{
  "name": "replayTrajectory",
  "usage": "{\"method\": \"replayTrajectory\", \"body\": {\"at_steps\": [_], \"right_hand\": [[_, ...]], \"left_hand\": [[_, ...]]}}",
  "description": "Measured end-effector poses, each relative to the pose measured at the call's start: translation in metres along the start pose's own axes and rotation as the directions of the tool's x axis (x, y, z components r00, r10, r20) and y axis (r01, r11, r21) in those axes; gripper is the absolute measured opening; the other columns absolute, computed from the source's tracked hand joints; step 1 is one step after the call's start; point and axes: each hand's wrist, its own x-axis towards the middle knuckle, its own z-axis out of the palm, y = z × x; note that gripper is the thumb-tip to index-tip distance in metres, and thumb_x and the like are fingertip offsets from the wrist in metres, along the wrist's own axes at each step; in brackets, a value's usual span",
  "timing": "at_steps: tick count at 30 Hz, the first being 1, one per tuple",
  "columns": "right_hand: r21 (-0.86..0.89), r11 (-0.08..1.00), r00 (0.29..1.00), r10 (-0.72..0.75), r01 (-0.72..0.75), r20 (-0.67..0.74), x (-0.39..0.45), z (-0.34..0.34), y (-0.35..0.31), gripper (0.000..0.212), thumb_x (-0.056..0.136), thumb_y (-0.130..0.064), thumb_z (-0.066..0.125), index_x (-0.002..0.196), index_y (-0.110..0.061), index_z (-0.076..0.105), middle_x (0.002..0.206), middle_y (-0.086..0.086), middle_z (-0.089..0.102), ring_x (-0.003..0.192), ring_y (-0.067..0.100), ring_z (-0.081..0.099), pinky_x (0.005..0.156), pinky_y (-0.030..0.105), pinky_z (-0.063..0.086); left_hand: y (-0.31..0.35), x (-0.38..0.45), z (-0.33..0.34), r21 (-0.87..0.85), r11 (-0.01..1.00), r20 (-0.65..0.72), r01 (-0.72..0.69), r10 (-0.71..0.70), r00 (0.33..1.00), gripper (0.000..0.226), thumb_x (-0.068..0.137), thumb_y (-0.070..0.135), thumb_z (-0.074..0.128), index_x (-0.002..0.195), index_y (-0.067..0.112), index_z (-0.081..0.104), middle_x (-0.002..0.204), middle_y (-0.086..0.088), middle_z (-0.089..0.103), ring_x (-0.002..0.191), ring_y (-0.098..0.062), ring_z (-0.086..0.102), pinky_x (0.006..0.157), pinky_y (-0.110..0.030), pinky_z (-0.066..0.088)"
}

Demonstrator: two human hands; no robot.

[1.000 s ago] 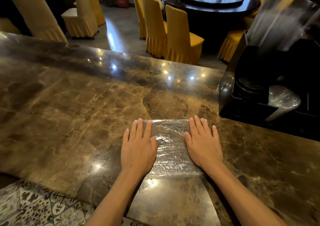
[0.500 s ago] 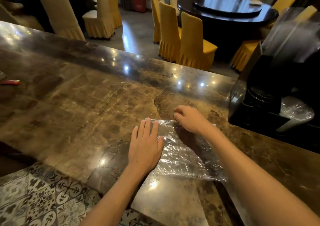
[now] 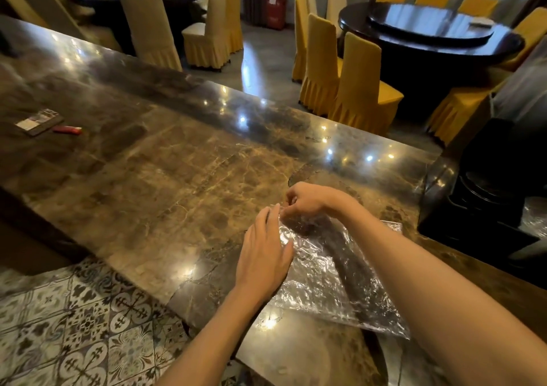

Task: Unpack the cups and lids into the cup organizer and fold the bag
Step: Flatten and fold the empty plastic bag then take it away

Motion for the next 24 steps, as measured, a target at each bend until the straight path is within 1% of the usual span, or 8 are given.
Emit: {"method": "replayTrajectory", "body": {"at_steps": [2,4,9,12,15,18,20,24], "right_hand": [[0.001,1.0,0.998,0.016,-0.016,0.053,-0.002,-0.003,-0.001,0.016,0.088,-0.022,0.072,0.088,-0.006,0.066,0.091,0.017,0.072,0.075,0.021,0.062,0.079,0.043,0.056],[0.038,0.999,0.993,0.031,-0.036,0.116,-0.006,-0.007,0.004,0.011,0.087,-0.012,0.071,0.09,-0.002,0.069,0.091,0.021,0.072,0.076,0.025,0.062,0.077,0.046,0.055],[0.367,0.927,0.997,0.069,-0.074,0.029,-0.023,-0.02,0.036,0.011,0.092,-0.004,0.062,0.081,-0.005,0.062,0.079,0.008,0.064,0.066,0.016,0.058,0.061,0.029,0.052],[0.667,0.738,0.987,0.16,-0.106,-0.02,-0.036,-0.029,0.065,0.02,0.094,-0.008,0.064,0.076,-0.007,0.056,0.076,0.009,0.057,0.062,0.016,0.053,0.058,0.029,0.046],[0.796,0.598,0.963,0.255,-0.09,-0.083,-0.048,-0.029,0.091,0.021,0.095,-0.008,0.064,0.074,-0.01,0.061,0.09,0.017,0.058,0.083,0.027,0.052,0.078,0.037,0.043],[0.955,0.293,0.932,0.355,-0.037,-0.073,-0.06,-0.019,0.11,0.019,0.096,-0.004,0.06,0.078,-0.009,0.063,0.079,0.011,0.07,0.062,0.016,0.063,0.051,0.027,0.049],[0.988,0.152,0.915,0.395,0.025,-0.084,-0.07,-0.012,0.117,0.016,0.096,-0.002,0.058,0.083,-0.008,0.063,0.066,0.006,0.072,0.051,0.012,0.063,0.04,0.025,0.05],[0.982,0.118,0.873,0.451,0.145,-0.183,-0.083,-0.001,0.126,0.014,0.096,-0.004,0.059,0.085,-0.003,0.066,0.075,0.011,0.073,0.055,0.015,0.064,0.045,0.028,0.053]], "left_hand": [[-0.001,0.0,-0.001,-0.062,0.998,-0.012,0.009,-0.01,1.0,0.077,0.095,0.033,0.059,0.155,0.026,0.011,0.159,-0.003,0.024,0.141,-0.021,0.036,0.114,-0.041,0.037],[-0.002,0.0,-0.001,-0.111,0.994,-0.016,0.014,-0.016,1.0,0.08,0.094,0.034,0.061,0.154,0.031,0.009,0.16,-0.001,0.023,0.142,-0.022,0.036,0.114,-0.042,0.037],[-0.009,0.013,-0.012,-0.443,0.872,0.077,0.208,-0.194,0.978,0.092,0.081,0.037,0.072,0.15,0.051,0.012,0.148,0.007,0.039,0.125,-0.009,0.05,0.097,-0.039,0.05],[-0.021,0.035,-0.028,-0.628,0.713,0.137,0.312,-0.293,0.946,0.082,0.079,0.026,0.078,0.145,0.045,0.032,0.126,0.003,0.058,0.098,-0.009,0.067,0.071,-0.024,0.06],[-0.028,0.054,-0.036,-0.747,0.532,0.182,0.4,-0.415,0.892,0.072,0.078,0.017,0.081,0.14,0.027,0.046,0.109,-0.004,0.073,0.089,-0.021,0.075,0.067,-0.029,0.061],[-0.019,0.068,-0.035,-0.815,0.297,0.341,0.497,-0.447,0.827,0.068,0.077,0.005,0.082,0.136,0.015,0.049,0.111,-0.011,0.071,0.092,-0.028,0.074,0.07,-0.032,0.062],[-0.009,0.075,-0.031,-0.762,0.331,0.433,0.556,-0.377,0.819,0.051,0.078,0.006,0.082,0.123,0.012,0.059,0.109,-0.013,0.072,0.089,-0.025,0.074,0.071,-0.03,0.061],[0.003,0.083,-0.025,-0.578,0.607,0.493,0.545,-0.272,0.826,0.011,0.077,0.007,0.083,0.085,0.01,0.076,0.066,-0.002,0.075,0.054,-0.007,0.064,0.049,-0.017,0.05]]}}
